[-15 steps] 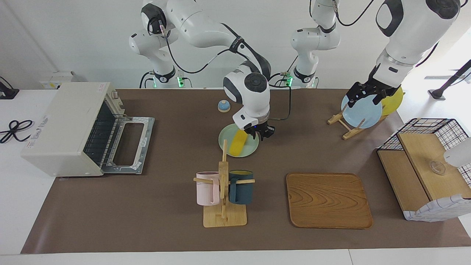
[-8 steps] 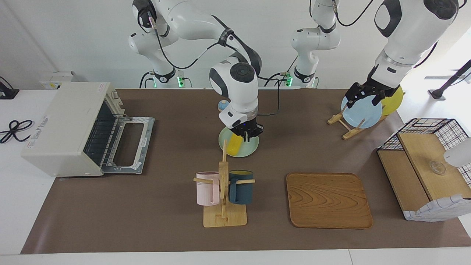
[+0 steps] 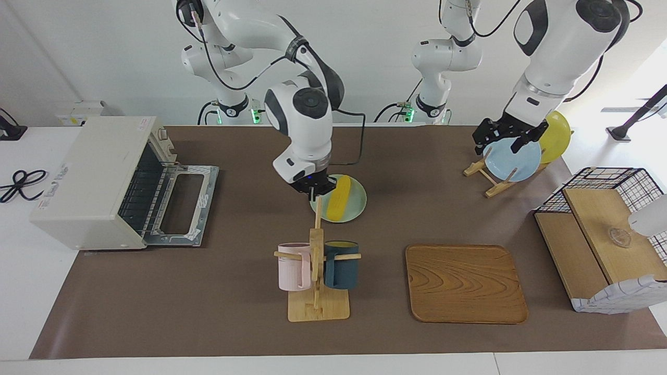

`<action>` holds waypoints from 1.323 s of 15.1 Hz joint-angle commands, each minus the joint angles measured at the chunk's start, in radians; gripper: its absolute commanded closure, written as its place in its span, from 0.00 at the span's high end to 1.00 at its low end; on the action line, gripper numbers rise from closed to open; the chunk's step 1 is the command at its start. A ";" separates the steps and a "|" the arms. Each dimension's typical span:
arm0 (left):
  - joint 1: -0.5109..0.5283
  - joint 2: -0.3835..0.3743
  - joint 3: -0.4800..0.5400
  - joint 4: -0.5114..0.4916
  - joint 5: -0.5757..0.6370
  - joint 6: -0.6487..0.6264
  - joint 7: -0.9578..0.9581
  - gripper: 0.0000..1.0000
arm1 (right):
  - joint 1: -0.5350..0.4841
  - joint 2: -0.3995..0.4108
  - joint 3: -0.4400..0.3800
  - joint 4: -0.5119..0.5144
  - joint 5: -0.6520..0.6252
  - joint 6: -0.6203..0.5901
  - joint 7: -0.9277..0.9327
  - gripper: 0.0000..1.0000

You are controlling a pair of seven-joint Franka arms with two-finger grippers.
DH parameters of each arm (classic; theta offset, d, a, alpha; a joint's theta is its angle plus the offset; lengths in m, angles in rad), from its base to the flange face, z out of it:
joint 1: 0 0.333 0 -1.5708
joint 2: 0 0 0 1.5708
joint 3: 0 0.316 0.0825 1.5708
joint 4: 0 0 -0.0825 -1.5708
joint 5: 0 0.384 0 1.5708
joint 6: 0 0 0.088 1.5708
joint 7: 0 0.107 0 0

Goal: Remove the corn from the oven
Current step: 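Place the corn on the pale green plate and open the right gripper, then grasp the corn with the left gripper while the right gripper withdraws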

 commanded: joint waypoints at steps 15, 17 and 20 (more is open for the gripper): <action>-0.451 0.399 0.019 -0.134 -0.031 0.657 -0.079 1.00 | -0.271 -0.088 0.011 -0.100 -0.265 -0.016 -0.300 0.00; -0.447 0.404 0.019 -0.123 -0.031 0.666 -0.075 1.00 | -0.272 -0.111 0.011 -0.037 -0.308 -0.128 -0.338 0.00; -0.462 0.439 0.022 -0.132 -0.031 0.709 -0.078 1.00 | -0.321 -0.145 0.011 0.011 -0.316 -0.208 -0.424 0.00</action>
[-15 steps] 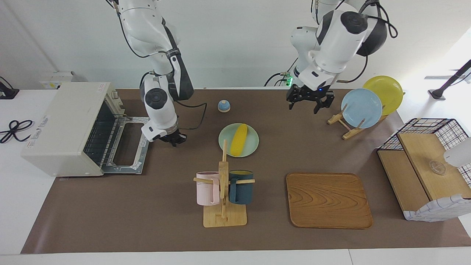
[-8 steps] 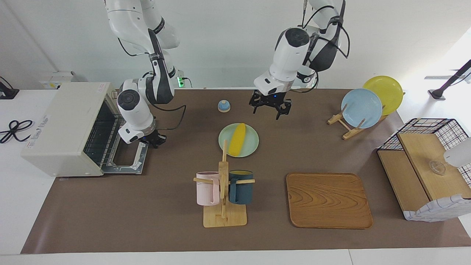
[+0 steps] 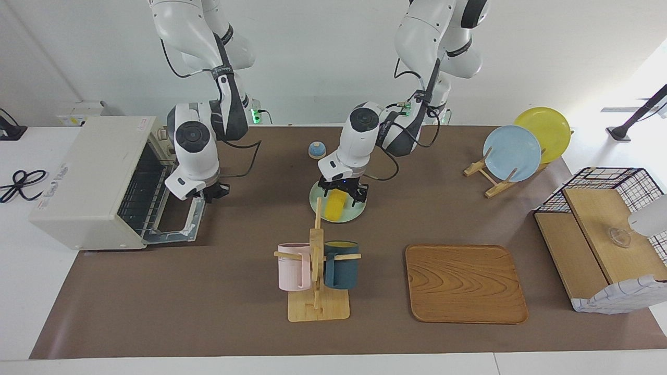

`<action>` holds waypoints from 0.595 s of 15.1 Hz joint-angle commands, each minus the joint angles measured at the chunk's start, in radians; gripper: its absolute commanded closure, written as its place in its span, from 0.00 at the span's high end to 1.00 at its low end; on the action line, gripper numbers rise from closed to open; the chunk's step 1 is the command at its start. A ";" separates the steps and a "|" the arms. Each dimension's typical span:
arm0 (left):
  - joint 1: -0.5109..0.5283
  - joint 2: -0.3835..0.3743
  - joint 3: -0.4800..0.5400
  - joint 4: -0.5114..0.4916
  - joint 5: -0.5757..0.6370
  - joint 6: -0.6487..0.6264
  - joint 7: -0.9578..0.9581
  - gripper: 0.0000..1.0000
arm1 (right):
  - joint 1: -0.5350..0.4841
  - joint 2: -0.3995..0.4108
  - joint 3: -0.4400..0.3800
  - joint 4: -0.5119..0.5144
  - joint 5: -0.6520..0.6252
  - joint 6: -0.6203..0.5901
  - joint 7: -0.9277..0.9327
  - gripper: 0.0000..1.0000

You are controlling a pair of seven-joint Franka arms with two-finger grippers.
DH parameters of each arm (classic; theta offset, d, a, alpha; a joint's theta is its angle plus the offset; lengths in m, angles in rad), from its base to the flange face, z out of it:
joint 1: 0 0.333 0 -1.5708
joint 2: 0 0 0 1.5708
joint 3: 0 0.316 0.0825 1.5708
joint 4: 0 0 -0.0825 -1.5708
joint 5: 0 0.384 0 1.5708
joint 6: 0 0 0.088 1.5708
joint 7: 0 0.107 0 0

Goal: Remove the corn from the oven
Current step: 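Grasp the corn with the left gripper while the right gripper withdraws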

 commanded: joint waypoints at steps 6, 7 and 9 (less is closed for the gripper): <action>-0.003 0.029 0.007 0.022 -0.002 -0.005 0.006 0.00 | -0.213 -0.069 -0.026 0.060 -0.078 -0.072 -0.300 0.00; 0.006 0.018 0.011 0.045 -0.002 -0.045 0.014 0.00 | -0.212 -0.070 -0.024 0.093 -0.067 -0.115 -0.300 0.00; 0.064 -0.009 0.010 0.103 -0.003 -0.166 0.018 0.00 | -0.198 -0.056 -0.013 0.210 -0.053 -0.248 -0.295 0.00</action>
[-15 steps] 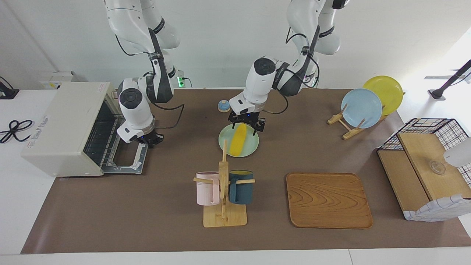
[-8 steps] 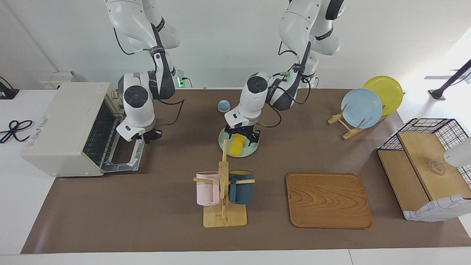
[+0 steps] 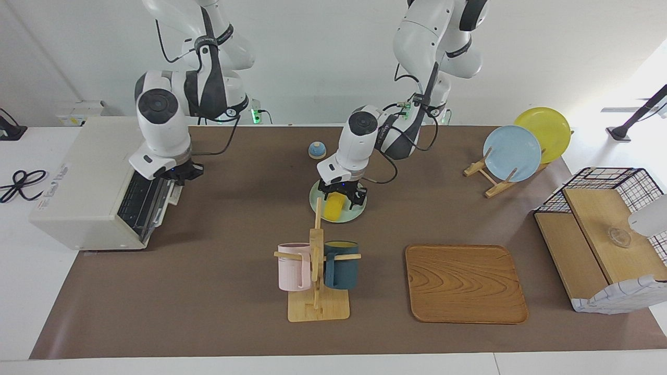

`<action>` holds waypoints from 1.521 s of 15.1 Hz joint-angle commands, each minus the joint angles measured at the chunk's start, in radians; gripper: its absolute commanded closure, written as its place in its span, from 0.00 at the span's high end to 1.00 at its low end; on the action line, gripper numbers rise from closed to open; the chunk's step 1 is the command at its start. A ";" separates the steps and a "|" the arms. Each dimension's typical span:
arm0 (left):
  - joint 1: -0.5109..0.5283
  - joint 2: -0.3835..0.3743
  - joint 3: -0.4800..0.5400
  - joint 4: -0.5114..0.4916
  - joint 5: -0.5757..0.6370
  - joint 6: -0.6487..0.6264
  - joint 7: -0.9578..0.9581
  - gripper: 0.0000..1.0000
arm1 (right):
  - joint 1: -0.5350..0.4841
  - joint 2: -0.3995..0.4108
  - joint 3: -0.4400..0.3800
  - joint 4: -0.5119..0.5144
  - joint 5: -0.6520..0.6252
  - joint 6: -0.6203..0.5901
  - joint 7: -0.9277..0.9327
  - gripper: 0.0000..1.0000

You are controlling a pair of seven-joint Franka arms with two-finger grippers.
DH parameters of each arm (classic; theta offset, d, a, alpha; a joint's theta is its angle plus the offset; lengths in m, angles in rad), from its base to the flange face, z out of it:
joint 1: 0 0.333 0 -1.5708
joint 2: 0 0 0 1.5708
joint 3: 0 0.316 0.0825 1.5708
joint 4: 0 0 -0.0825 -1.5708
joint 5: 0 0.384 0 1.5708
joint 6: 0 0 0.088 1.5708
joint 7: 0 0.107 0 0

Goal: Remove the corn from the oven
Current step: 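Carry the corn with the left gripper onto the wooden tray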

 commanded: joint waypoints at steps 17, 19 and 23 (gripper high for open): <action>0.578 0.346 0.004 0.646 0.001 -0.253 0.228 0.00 | 0.087 0.042 0.016 0.423 0.326 -0.391 0.135 0.22; 0.573 0.340 0.004 0.580 0.010 -0.177 0.230 0.00 | 0.095 0.043 0.016 0.422 0.326 -0.388 0.136 0.32; 0.570 0.290 0.005 0.450 0.010 -0.067 0.236 0.00 | 0.203 0.048 -0.053 0.428 0.323 -0.394 0.138 1.00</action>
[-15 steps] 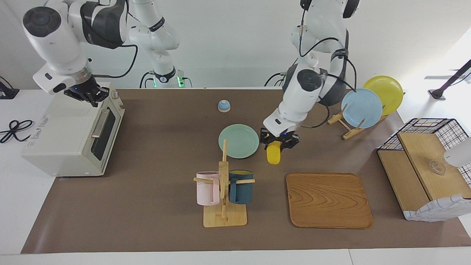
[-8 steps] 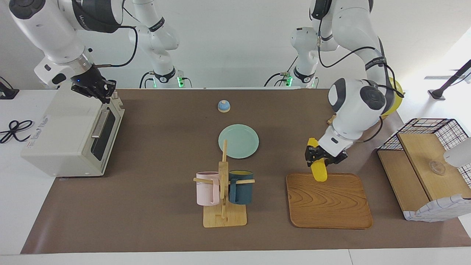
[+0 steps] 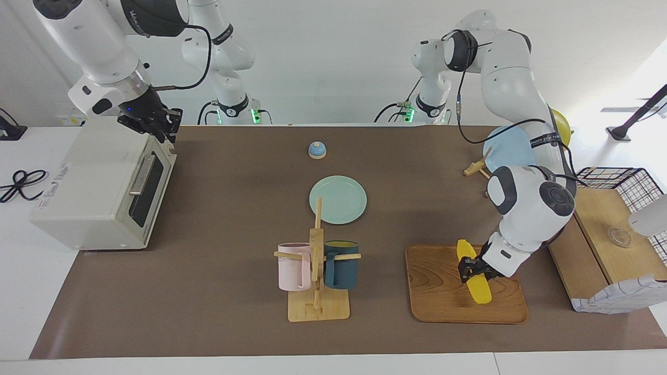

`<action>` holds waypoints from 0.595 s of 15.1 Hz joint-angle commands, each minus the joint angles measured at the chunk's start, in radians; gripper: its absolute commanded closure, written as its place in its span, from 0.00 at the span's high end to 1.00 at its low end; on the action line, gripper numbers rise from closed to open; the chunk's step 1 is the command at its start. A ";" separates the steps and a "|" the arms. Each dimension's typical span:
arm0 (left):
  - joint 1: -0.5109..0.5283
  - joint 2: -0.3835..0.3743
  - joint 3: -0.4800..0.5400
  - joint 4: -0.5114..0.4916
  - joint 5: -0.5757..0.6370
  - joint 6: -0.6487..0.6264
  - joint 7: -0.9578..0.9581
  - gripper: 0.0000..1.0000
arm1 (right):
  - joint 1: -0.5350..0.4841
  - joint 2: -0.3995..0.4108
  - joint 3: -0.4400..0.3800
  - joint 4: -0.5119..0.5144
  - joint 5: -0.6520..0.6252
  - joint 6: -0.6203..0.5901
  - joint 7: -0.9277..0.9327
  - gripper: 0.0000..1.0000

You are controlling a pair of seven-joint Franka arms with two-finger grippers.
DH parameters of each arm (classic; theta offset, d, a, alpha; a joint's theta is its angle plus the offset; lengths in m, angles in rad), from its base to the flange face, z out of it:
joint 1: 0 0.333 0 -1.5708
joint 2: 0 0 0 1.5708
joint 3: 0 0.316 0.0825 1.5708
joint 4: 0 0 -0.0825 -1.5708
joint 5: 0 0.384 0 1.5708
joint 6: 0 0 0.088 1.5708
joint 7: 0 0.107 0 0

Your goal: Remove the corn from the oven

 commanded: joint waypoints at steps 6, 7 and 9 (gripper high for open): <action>0.009 -0.086 0.002 -0.073 0.046 -0.045 0.053 1.00 | 0.115 0.004 -0.156 0.017 0.025 -0.006 0.052 1.00; 0.009 -0.114 0.004 -0.075 0.046 -0.073 0.048 1.00 | 0.115 0.004 -0.159 0.015 0.023 0.009 0.056 1.00; 0.010 -0.182 0.027 -0.081 0.046 -0.143 0.045 1.00 | 0.113 0.004 -0.167 0.017 0.020 0.015 0.053 1.00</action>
